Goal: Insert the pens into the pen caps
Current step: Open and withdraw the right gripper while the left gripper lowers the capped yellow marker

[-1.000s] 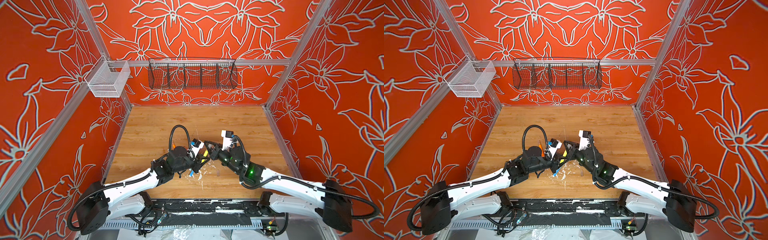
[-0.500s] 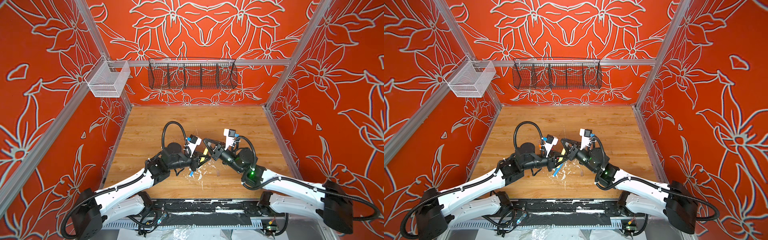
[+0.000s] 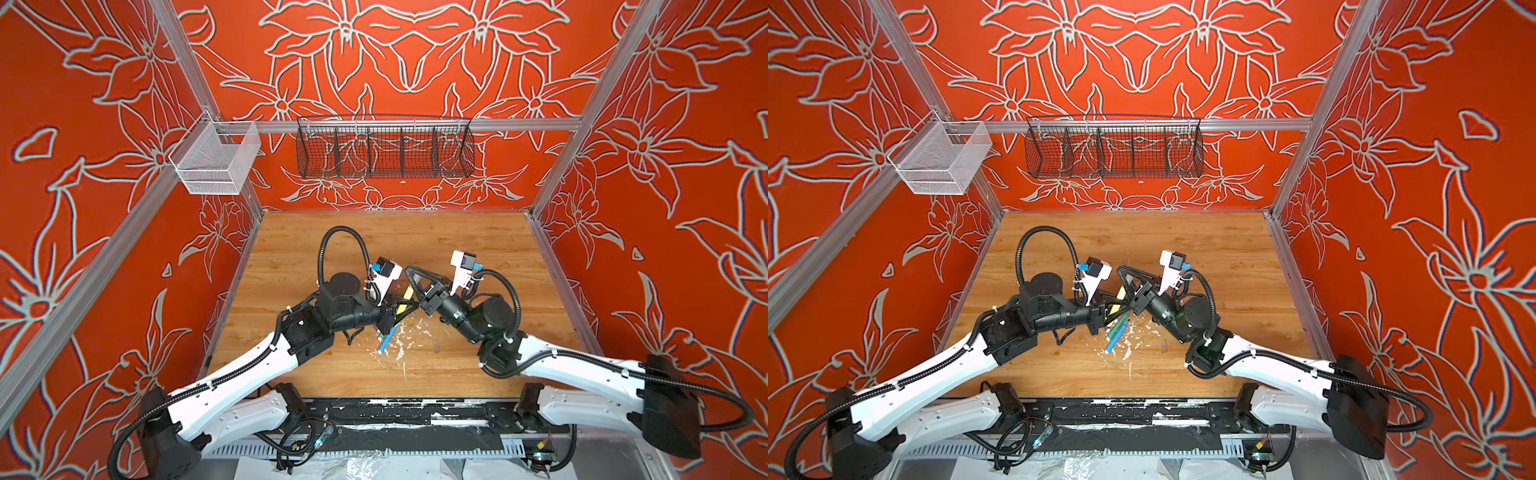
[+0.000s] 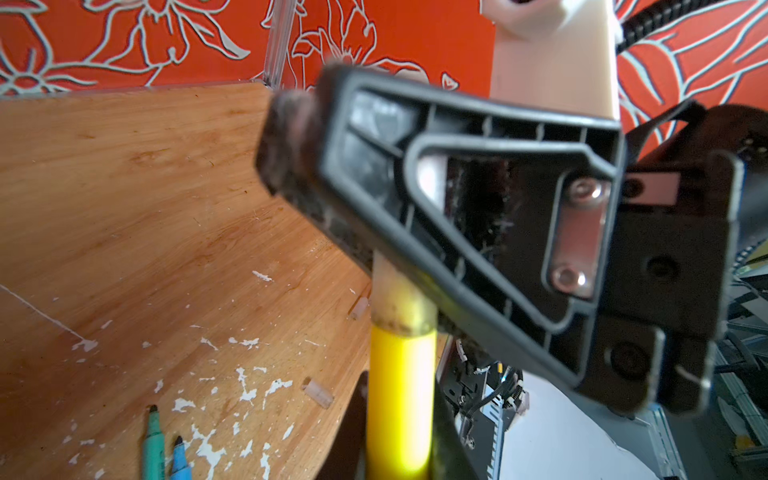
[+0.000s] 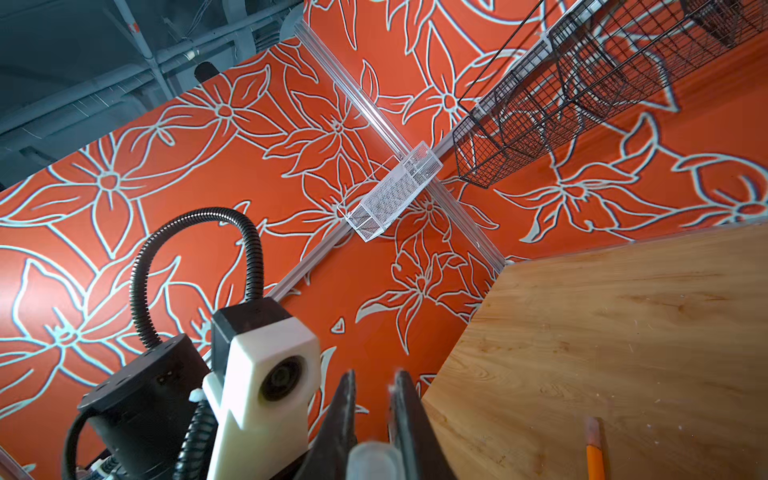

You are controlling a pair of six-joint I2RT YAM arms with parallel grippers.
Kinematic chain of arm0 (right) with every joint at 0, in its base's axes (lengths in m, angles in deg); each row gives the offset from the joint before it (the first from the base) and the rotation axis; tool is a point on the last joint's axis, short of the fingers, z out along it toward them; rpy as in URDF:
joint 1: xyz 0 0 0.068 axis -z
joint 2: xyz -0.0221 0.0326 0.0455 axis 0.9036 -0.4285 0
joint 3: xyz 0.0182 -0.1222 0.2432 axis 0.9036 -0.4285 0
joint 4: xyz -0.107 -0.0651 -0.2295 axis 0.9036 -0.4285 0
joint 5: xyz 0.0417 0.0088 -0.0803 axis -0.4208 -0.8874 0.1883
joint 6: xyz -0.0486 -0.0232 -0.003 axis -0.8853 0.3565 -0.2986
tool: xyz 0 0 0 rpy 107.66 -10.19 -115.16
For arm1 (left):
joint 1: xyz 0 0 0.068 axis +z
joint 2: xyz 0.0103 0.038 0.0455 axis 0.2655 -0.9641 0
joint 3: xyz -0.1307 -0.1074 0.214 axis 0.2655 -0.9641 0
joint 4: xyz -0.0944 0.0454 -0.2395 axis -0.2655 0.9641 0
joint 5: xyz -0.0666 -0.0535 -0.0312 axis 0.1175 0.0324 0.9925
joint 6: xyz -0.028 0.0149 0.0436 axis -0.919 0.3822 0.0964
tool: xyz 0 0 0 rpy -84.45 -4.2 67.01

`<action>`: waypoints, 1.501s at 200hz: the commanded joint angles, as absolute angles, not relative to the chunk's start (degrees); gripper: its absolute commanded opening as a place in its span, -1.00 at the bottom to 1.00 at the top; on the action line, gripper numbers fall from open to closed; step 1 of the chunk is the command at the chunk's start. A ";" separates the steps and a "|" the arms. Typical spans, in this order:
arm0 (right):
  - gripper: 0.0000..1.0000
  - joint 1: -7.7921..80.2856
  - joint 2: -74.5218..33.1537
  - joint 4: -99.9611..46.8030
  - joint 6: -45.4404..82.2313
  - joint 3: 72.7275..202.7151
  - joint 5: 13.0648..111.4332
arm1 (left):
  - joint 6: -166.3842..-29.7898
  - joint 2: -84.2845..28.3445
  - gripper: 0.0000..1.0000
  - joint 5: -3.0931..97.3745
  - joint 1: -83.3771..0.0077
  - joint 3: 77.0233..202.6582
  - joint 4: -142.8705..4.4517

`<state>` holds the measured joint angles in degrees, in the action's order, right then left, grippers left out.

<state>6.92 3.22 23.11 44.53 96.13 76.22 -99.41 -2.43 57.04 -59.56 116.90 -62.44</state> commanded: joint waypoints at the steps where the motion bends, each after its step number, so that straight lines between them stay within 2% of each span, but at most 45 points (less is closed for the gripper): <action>1: -1.00 -2.21 1.13 13.88 43.42 93.10 55.54 | -100.03 -3.53 -1.00 37.48 -53.80 121.41 -86.42; 38: -1.00 -4.19 3.94 10.58 40.82 92.98 56.76 | -96.42 -4.72 -1.00 37.14 -53.70 121.53 -87.42; 51: -1.00 -4.19 5.95 7.65 40.04 92.60 60.18 | -96.51 -4.50 -1.00 36.14 -53.63 121.13 -86.58; 72: -1.00 -4.19 10.59 -5.88 37.65 95.29 70.12 | -97.37 -3.95 -1.00 35.22 -53.67 120.08 -83.00; 87: -0.67 -4.03 14.05 -13.10 35.53 97.18 77.55 | -99.81 -2.91 -1.00 33.28 -53.65 118.17 -78.70; 107: -0.38 -3.51 17.76 -19.98 32.16 99.83 86.36 | -106.34 -0.35 -1.00 29.69 -53.65 112.78 -73.73; 132: 0.13 -1.39 20.89 -24.69 27.83 102.11 92.78 | -112.49 -0.91 -1.00 24.08 -53.63 111.38 -59.21; 148: 0.26 0.56 21.81 -28.47 25.34 103.76 96.96 | -117.04 -1.13 -1.00 20.31 -53.31 110.85 -49.02; 172: 0.43 4.28 23.44 -31.43 22.40 103.02 102.90 | -120.75 -0.14 -1.00 19.86 -50.48 107.50 -42.44; 204: 0.48 14.57 24.41 -30.78 21.12 97.90 104.27 | -121.71 -4.16 -1.00 19.05 -42.44 106.76 -37.34; 231: 0.52 22.82 22.90 -26.91 19.16 91.40 104.90 | -128.34 -8.62 -1.00 17.92 -38.03 105.24 -35.40; 271: 0.49 35.71 14.57 -24.27 19.65 88.30 101.67 | -132.33 -14.11 -1.00 19.99 -37.54 105.40 -35.99; 300: 0.47 39.24 10.80 -21.77 20.23 86.70 105.43 | -133.61 -14.53 -1.00 20.50 -37.47 103.89 -37.75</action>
<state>37.25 12.25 -25.95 20.38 88.39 102.96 -130.17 -14.34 20.62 -37.83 105.07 -37.22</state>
